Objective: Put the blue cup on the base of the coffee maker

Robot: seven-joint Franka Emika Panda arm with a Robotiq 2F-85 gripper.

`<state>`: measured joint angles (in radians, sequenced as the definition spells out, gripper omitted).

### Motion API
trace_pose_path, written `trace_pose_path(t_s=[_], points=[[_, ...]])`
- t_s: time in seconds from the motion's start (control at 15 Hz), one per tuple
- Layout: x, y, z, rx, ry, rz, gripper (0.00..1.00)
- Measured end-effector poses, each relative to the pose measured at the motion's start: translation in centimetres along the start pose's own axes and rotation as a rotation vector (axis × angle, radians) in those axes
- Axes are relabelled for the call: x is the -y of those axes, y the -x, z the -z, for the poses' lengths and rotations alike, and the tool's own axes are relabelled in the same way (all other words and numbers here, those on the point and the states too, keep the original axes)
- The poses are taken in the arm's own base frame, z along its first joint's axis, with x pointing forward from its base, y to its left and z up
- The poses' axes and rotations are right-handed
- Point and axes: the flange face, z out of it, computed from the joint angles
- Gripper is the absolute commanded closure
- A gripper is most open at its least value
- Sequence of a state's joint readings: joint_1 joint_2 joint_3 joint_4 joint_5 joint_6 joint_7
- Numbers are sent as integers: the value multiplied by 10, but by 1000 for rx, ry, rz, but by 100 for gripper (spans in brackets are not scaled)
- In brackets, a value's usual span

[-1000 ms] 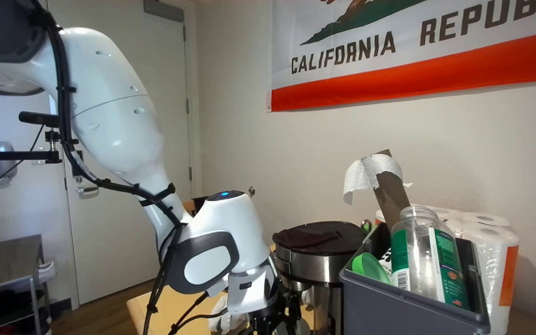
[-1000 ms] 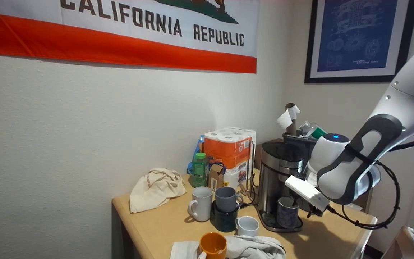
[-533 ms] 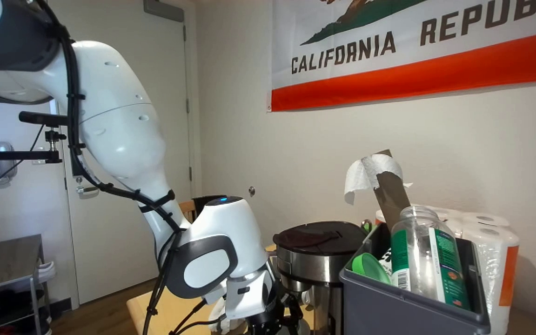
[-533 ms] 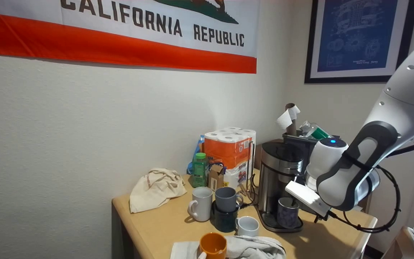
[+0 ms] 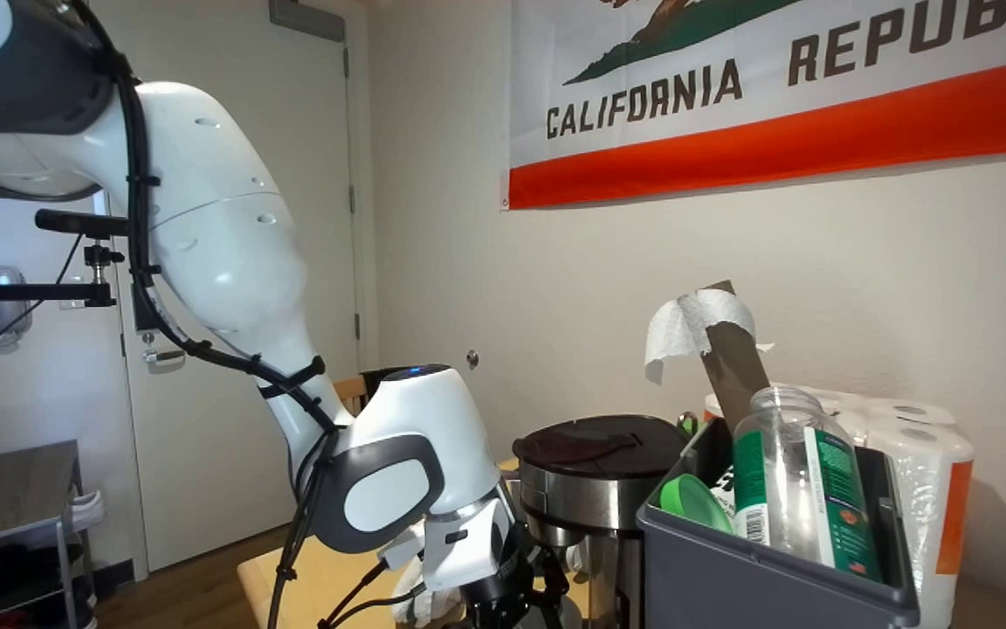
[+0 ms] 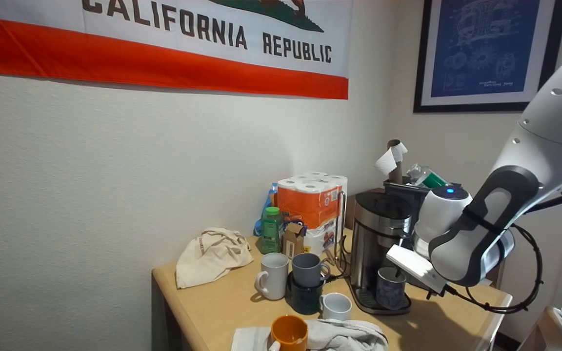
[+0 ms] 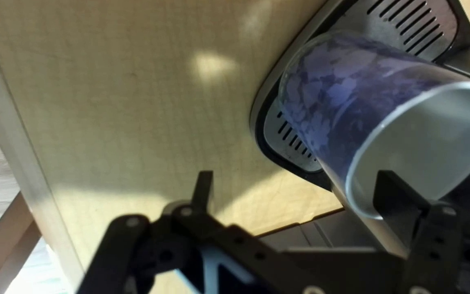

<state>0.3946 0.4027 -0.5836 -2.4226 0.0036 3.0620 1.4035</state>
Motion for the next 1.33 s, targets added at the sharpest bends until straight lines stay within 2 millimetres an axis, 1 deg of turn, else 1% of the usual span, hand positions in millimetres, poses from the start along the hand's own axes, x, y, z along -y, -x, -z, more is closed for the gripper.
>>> trace_pose_path(t_s=[0.33,1.33], points=[[-5,2,7,-39,6,20,0],[-8,15,32,-91,-26,59,0]])
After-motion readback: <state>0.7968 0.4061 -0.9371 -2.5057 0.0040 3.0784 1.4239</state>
